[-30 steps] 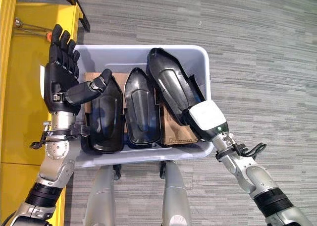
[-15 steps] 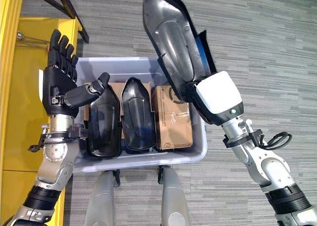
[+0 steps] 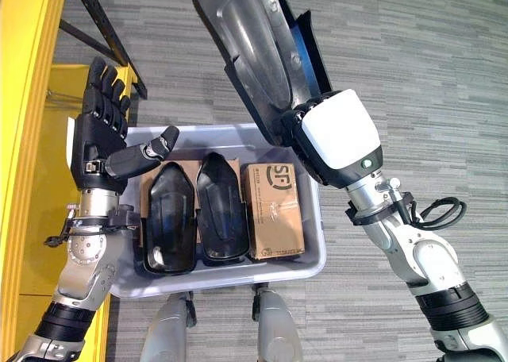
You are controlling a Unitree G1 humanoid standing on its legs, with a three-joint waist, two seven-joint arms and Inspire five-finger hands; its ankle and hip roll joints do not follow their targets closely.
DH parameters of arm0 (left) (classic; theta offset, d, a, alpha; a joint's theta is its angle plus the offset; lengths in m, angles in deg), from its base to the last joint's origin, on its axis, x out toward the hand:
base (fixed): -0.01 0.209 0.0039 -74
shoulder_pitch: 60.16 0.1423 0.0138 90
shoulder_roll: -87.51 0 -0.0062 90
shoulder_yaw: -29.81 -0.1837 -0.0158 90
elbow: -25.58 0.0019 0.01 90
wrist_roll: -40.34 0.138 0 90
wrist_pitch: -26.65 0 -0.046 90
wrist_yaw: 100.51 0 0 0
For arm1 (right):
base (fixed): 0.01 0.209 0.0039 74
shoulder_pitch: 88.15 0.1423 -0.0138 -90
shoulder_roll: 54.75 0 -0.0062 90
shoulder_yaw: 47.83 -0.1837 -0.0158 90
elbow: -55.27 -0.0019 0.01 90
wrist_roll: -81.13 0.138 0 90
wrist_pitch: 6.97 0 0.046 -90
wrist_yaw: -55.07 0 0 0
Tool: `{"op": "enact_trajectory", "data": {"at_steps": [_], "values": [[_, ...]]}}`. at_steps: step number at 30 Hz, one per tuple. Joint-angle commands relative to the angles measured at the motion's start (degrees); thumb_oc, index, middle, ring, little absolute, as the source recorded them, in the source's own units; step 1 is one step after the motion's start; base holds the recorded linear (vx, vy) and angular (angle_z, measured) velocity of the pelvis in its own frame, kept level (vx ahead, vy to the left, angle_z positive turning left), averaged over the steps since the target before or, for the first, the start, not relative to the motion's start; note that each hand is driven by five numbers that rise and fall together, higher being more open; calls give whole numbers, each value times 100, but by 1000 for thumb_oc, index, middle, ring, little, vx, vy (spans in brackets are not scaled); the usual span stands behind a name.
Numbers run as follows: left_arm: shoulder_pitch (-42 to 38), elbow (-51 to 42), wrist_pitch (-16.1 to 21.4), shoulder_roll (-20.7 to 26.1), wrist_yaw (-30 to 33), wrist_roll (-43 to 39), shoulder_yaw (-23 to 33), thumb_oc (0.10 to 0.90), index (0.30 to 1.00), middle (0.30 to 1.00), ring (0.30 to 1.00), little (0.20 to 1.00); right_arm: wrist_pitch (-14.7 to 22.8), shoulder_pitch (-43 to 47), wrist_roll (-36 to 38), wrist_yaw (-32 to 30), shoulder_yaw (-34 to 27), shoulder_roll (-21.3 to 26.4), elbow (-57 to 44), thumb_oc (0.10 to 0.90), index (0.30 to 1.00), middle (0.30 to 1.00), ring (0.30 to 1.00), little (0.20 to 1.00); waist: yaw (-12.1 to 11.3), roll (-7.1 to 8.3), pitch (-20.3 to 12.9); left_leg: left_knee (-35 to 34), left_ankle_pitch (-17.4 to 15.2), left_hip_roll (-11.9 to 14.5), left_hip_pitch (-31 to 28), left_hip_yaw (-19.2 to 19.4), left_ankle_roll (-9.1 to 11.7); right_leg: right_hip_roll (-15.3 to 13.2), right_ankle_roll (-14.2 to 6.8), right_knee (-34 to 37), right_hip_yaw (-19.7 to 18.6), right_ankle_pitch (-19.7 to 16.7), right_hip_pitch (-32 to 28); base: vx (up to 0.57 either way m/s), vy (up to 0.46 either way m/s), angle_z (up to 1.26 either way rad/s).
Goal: Move parts from the plastic box to the shelf.
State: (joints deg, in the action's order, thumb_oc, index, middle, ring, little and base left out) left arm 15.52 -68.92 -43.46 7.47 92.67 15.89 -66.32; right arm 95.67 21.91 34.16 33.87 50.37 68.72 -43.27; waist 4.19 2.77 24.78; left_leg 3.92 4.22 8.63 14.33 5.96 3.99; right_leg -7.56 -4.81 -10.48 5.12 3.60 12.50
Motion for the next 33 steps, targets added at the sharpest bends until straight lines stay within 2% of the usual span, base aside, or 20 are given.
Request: {"op": "enact_trajectory", "data": {"at_steps": [1, 3, 7, 12, 17, 21, 26, 27, 29, 30, 31, 32, 33], "values": [[95, -59, 559, -190, -84, 70, 19, 900, 1000, 1000, 1000, 1000, -69, 564, 459, -615, -35, -103, -222, 400, 300, 300, 300, 300, -22, -211, -1366, -715, 256, 516, -593, 69, 407, -97, -222, 290, -96, -187, -257, 33, 5, 0], [103, -37, 558, -213, -85, 62, 12, 900, 1000, 1000, 1000, 1000, -91, 594, 475, -609, -7, -127, -178, 400, 300, 300, 300, 300, -28, -234, -1423, -853, 324, 512, -668, 93, 436, -111, -233, 428, -75, -229, -343, 36, 3, 2], [229, 70, 559, -356, -108, 45, 1, 900, 1000, 1000, 1000, 1000, -200, 701, 554, -637, 62, -284, 80, 400, 300, 300, 300, 300, -11, -330, -1697, -892, 318, 490, -699, 128, 557, -227, -294, 1084, 65, -537, -716, 26, 0, 6], [287, 164, 546, -416, -107, -16, 6, 900, 1000, 1000, 1000, 1000, -294, 915, 648, -703, 206, -449, 353, 400, 300, 300, 300, 300, -19, -353, -1823, -892, 284, 493, -836, 167, 543, -248, -311, 1356, 39, -636, -937, 19, -10, 2], [411, 170, 520, -384, -111, -55, 92, 900, 1000, 1000, 1000, 1000, -358, 1277, 712, -698, 484, -650, 598, 400, 300, 300, 300, 300, -94, -351, -1883, -892, 209, 502, -1065, 250, 478, -257, -307, 1324, -96, -598, -1047, 23, -21, -5], [488, 141, 494, -342, -98, -99, 144, 900, 1000, 1000, 1000, 1000, -361, 1499, 834, -621, 677, -784, 713, 400, 300, 300, 300, 300, -131, -375, -1864, -892, 267, 653, -1243, 342, 484, -142, -225, 867, -189, -332, -986, 15, -75, -20], [647, 40, 469, -231, -65, -117, 236, 900, 1000, 1000, 1000, 1000, -320, 2044, 950, -579, 1068, -794, 939, 400, 300, 300, 300, 300, -256, -412, -1688, -818, 637, 1027, -1412, 373, 489, 323, 63, 65, -317, 145, -723, -30, -148, -16], [648, 35, 467, -233, -65, -117, 249, 900, 1000, 1000, 1000, 1000, -318, 2073, 953, -586, 1088, -798, 959, 400, 300, 300, 300, 300, -254, -419, -1677, -815, 639, 1041, -1416, 378, 498, 336, 73, 26, -325, 162, -705, -93, -276, -17], [896, -80, 465, -208, -55, -151, 360, 900, 1000, 1000, 1000, 1000, -230, 2570, 1141, -614, 1332, -800, 1082, 400, 300, 300, 300, 300, -474, -366, -1462, -511, 1150, 1269, -1140, 138, 572, 660, 300, -244, -246, 302, -488, -138, -426, -17], [952, -65, 438, -235, -47, -166, 371, 900, 1000, 1000, 1000, 1000, -222, 2636, 1195, -630, 1347, -779, 1100, 400, 300, 300, 300, 300, -537, -364, -1418, -500, 1377, 1271, -1019, 39, 624, 684, 332, -217, -172, 309, -475, -86, -274, -20], [951, -71, 434, -238, -46, -165, 371, 900, 1000, 1000, 1000, 1000, -219, 2647, 1200, -634, 1352, -775, 1111, 400, 300, 300, 300, 300, -514, -371, -1422, -514, 1406, 1273, -995, 6, 633, 685, 339, -212, -145, 306, -468, -61, -162, -1], [975, -66, 416, -246, -48, -179, 362, 900, 1000, 1000, 1000, 1000, -223, 2695, 1227, -624, 1374, -741, 1115, 400, 300, 300, 300, 300, -541, -367, -1391, -554, 1607, 1228, -876, -100, 661, 678, 353, -166, -50, 310, -454, -82, -214, 14], [1041, -27, 366, -283, -62, -232, 336, 900, 1000, 1000, 1000, 1000, -236, 2679, 1288, -651, 1282, -648, 1102, 400, 300, 300, 300, 300, -535, -333, -1368, -743, 1815, 1069, -596, 106, 687, 516, 358, 24, 249, 331, -518, -88, -206, 31]]}}
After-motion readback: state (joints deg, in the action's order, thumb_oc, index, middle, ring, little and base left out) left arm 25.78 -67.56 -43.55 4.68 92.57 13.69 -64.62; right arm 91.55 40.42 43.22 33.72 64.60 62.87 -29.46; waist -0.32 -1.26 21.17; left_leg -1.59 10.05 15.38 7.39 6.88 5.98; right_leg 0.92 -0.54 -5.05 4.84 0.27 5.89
